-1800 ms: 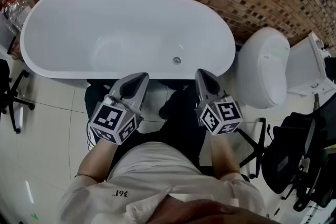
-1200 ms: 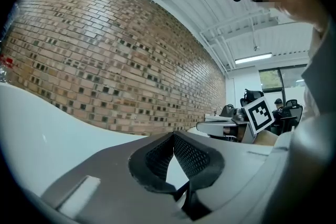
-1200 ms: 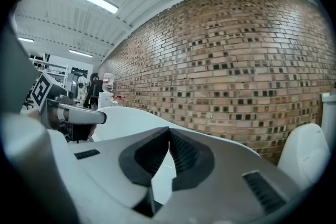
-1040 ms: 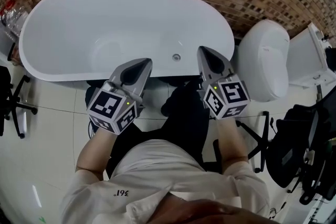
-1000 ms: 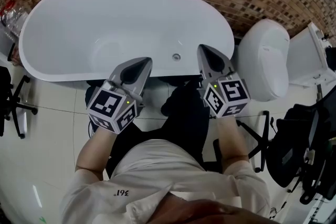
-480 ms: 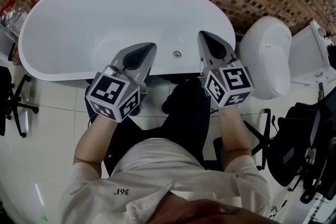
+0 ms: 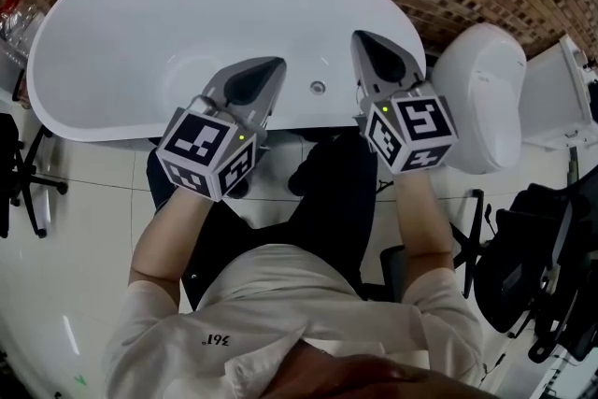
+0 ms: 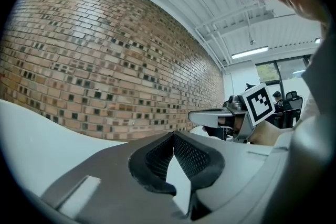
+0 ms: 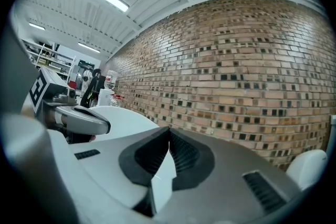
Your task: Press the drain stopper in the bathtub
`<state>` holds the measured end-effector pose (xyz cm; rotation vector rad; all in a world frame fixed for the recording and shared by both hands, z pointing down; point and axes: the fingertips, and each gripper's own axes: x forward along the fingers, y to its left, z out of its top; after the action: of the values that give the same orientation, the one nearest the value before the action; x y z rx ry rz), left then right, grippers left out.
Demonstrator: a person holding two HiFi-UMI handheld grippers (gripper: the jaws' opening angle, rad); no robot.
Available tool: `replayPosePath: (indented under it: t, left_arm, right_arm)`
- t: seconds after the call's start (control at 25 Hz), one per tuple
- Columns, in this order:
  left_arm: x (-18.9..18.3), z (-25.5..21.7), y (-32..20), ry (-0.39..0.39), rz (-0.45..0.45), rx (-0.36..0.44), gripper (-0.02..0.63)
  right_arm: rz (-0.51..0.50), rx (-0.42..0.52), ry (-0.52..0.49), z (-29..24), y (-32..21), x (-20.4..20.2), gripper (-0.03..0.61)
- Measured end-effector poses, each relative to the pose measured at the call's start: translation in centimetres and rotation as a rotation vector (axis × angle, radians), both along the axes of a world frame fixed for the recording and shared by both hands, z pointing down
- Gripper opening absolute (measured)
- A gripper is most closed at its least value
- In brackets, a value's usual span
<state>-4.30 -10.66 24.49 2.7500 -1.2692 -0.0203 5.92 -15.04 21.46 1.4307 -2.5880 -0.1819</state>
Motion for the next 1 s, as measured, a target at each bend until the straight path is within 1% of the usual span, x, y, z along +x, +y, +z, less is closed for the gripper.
replayPosePath:
  t: [0.44,0.88,1.0]
  left_arm:
    - [1.4,1.9,-4.4,-0.01,0.025,-0.032,0.008]
    - [2.6,5.1,-9.1,-0.047,0.047,-0.077,0.008]
    - [3.1,5.9,-10.5,-0.059,0.058,-0.085,0.008]
  right_arm:
    - [-0.024,-0.038,0.022,1.6,-4.3,-1.5,0.012]
    - [-0.003,-0.106,0.04,5.2,-9.4,-1.4,0.012]
    - [0.01,-0.111,0.054,6.2,-11.0,-1.4,0.014]
